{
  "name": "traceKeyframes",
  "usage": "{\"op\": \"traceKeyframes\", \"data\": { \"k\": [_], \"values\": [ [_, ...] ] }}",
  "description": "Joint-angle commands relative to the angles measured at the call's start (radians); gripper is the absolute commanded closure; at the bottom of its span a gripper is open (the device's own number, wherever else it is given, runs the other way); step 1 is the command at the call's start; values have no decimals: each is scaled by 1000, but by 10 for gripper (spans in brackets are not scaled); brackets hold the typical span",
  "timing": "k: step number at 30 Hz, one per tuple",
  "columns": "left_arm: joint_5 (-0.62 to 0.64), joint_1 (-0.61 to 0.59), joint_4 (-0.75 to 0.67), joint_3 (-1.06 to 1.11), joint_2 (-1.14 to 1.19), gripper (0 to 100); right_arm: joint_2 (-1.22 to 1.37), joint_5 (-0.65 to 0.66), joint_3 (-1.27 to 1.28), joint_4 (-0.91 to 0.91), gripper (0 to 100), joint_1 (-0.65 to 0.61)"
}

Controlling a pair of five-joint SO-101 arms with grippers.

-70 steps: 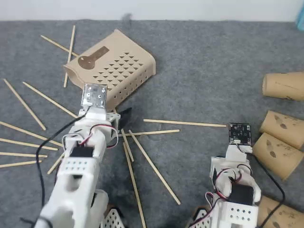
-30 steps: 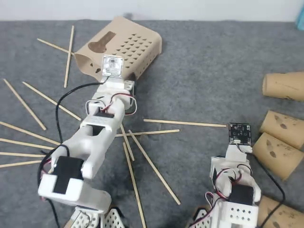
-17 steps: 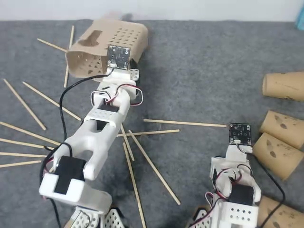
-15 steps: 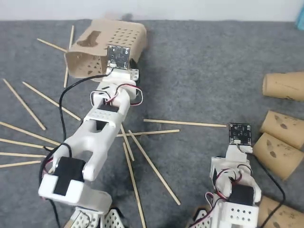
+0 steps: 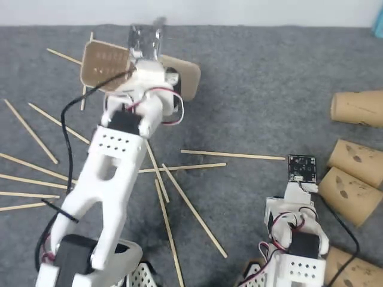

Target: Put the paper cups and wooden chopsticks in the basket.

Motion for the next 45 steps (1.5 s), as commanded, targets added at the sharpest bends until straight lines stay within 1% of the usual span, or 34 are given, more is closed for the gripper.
{"op": "traceKeyframes", "data": {
  "k": [1, 6, 15, 17, 21, 23, 24, 26, 28, 31, 33, 35, 36, 38, 45],
  "values": [
    [18, 6, 204, -255, 54, 987, -10, 12, 18, 7, 991, 12],
    [18, 8, 453, -576, 258, 987, -10, 12, 18, 7, 991, 12],
    [21, 69, 767, -1219, 718, 982, -10, 12, 18, 7, 991, 12],
    [18, 74, 833, -1377, 812, 931, -10, 12, 18, 7, 991, 12],
    [23, 71, 971, -1698, 964, 708, -10, 12, 18, 7, 991, 12],
    [18, 72, 1036, -1850, 1016, 622, -10, 12, 18, 7, 991, 12],
    [18, 74, 1066, -1920, 1037, 606, -10, 12, 18, 7, 991, 12],
    [17, 75, 1076, -2026, 1065, 615, -10, 12, 18, 7, 991, 12],
    [2, 71, 1076, -2049, 1065, 646, -10, 12, 18, 7, 991, 12],
    [-94, 71, 1076, -2005, 1057, 712, -10, 12, 18, 7, 991, 12],
    [-186, 71, 1076, -1971, 1057, 756, -10, 12, 18, 7, 991, 12],
    [-307, 71, 1076, -1945, 1057, 786, -10, 12, 18, 7, 991, 12],
    [-370, 71, 1076, -1937, 1057, 795, -10, 12, 18, 7, 991, 12],
    [-456, 71, 1074, -1922, 1057, 802, -10, 12, 18, 7, 991, 12],
    [-476, 60, 1060, -1813, 1068, 801, -10, 12, 18, 7, 991, 12]
  ]
}}
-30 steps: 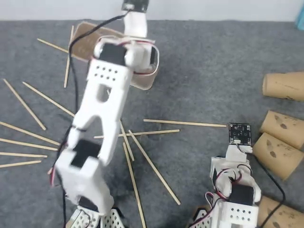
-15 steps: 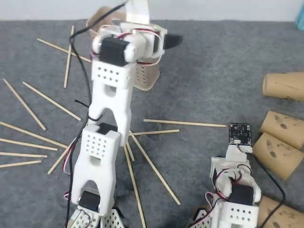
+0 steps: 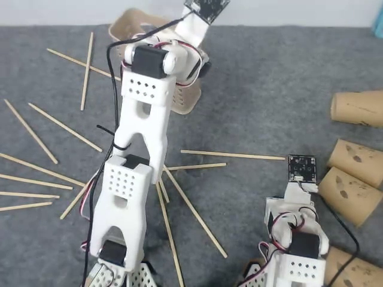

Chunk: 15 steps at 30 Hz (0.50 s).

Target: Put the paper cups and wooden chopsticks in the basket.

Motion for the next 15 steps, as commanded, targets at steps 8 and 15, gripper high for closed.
{"op": "traceKeyframes", "data": {
  "k": [8, 15],
  "values": [
    [-8, -37, -71, 173, -11, 804, -10, 12, 18, 7, 991, 12],
    [0, 2, -118, 295, -11, 833, -10, 12, 18, 7, 991, 12]
  ]
}}
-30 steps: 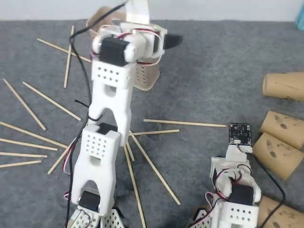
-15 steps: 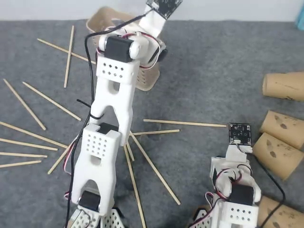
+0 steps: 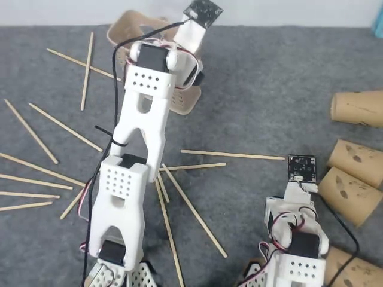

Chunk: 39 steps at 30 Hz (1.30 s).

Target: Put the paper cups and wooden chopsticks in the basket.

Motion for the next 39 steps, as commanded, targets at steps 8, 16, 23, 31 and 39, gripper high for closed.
{"op": "traceKeyframes", "data": {
  "k": [8, 16, 23, 31, 39],
  "values": [
    [308, 181, 35, -79, -17, 989, -10, 12, 18, 7, 991, 12],
    [577, 236, 120, -254, -20, 989, -10, 12, 18, 7, 991, 12],
    [629, 196, 98, -222, -15, 987, -10, 12, 18, 7, 991, 10],
    [436, 192, 127, -361, -20, 788, -10, 12, 18, 7, 991, 12],
    [293, 80, 127, -415, -21, 750, -10, 12, 18, 7, 991, 12]
  ]
}}
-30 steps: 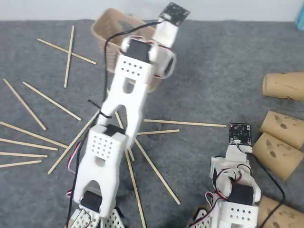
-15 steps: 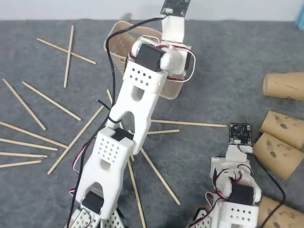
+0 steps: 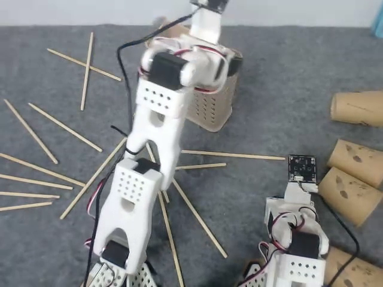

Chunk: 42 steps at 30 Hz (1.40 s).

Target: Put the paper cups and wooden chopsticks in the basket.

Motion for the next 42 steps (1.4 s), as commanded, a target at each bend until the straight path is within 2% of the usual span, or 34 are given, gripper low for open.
{"op": "traceKeyframes", "data": {
  "k": [1, 4, 9, 17, 20, 24, 26, 28, 33, 38, 42],
  "values": [
    [-46, -64, 34, -31, -20, 750, -10, 12, 18, 7, 991, 12],
    [-87, -106, 34, -21, -11, 750, -10, 12, 18, 7, 991, 12],
    [-193, -117, 21, 127, -11, 750, -10, 12, 18, 7, 991, 10],
    [-212, -146, -161, 383, -11, 751, -10, 12, 18, 7, 991, 12],
    [-210, -150, -164, 426, -11, 814, -10, 12, 18, 7, 991, 12],
    [-210, -112, -106, 421, -21, 1000, -10, 12, 18, 7, 991, 7],
    [-201, -77, -26, 380, -23, 981, -10, 12, 18, 7, 991, 5],
    [-137, -40, 38, 325, -26, 989, -10, 12, 18, 7, 991, 5],
    [101, -17, 34, 320, -107, 989, -10, 12, 18, 7, 991, 10],
    [275, -18, 34, 420, -210, 989, -10, 12, 18, 7, 991, 10],
    [358, -20, 34, 532, -267, 989, -10, 12, 18, 7, 991, 10]
  ]
}}
